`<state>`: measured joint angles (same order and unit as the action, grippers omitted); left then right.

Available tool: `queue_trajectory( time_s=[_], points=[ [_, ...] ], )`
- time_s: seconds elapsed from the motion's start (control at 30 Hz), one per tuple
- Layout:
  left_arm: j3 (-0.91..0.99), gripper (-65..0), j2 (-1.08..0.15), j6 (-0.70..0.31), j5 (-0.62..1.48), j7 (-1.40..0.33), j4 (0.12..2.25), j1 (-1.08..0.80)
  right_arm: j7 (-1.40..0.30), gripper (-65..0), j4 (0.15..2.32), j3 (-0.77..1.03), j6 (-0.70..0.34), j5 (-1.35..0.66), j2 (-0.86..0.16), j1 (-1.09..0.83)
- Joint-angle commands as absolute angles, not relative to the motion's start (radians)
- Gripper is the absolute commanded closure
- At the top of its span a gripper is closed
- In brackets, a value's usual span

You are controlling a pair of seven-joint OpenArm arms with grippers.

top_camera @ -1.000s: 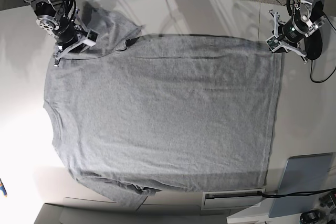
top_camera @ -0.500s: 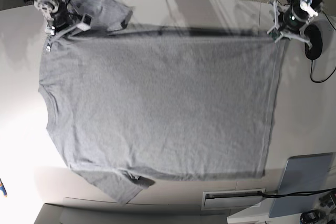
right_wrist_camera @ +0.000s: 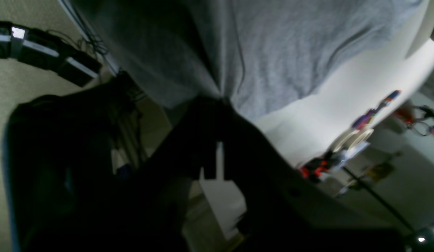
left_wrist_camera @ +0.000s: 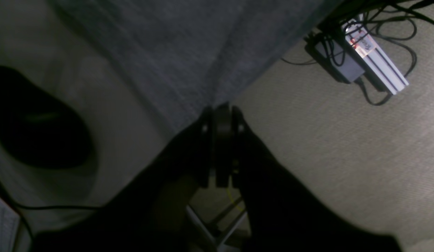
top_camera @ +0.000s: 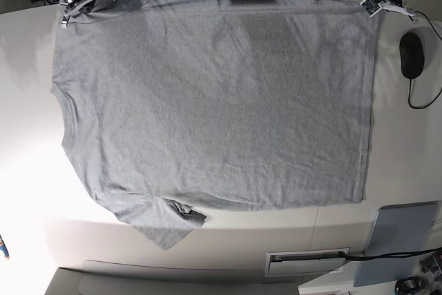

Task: Fold the T-shirt properly
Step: 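Lift the shoulder edge with both grippers and fold it toward the hem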

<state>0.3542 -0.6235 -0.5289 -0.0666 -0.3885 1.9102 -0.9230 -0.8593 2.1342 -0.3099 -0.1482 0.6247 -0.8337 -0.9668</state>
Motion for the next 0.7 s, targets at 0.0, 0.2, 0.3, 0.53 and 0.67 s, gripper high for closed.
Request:
queue_trajectory(
  time_s=[0.0,0.2,0.3,0.53,0.67],
  points=[
    [0.368,0.0,-0.637,-0.515,-0.069,-0.376,1.928,-0.932,-0.867,0.0,2.149,-0.304,-0.123,0.669,-0.847,-0.978],
    [0.37,0.0,-0.637,-0.49,-0.04,-0.307,1.933,-0.863,-0.825,0.0,2.149,-0.281,-0.044,0.783,-0.847,-0.892],
    [0.37,0.0,-0.637,-0.49,-0.021,-0.306,1.933,-0.812,-0.804,0.0,2.149,-0.274,-0.046,0.779,-0.847,-0.801],
    [0.369,0.0,-0.615,-0.441,-0.021,-0.306,1.918,-0.69,-0.712,0.0,2.128,-0.274,-0.063,0.655,-0.845,-0.607],
    [0.369,0.0,-0.615,-0.445,0.017,-0.306,1.889,-0.642,-0.673,0.0,2.096,-0.274,-0.064,0.607,-0.844,-0.526]
  ],
)
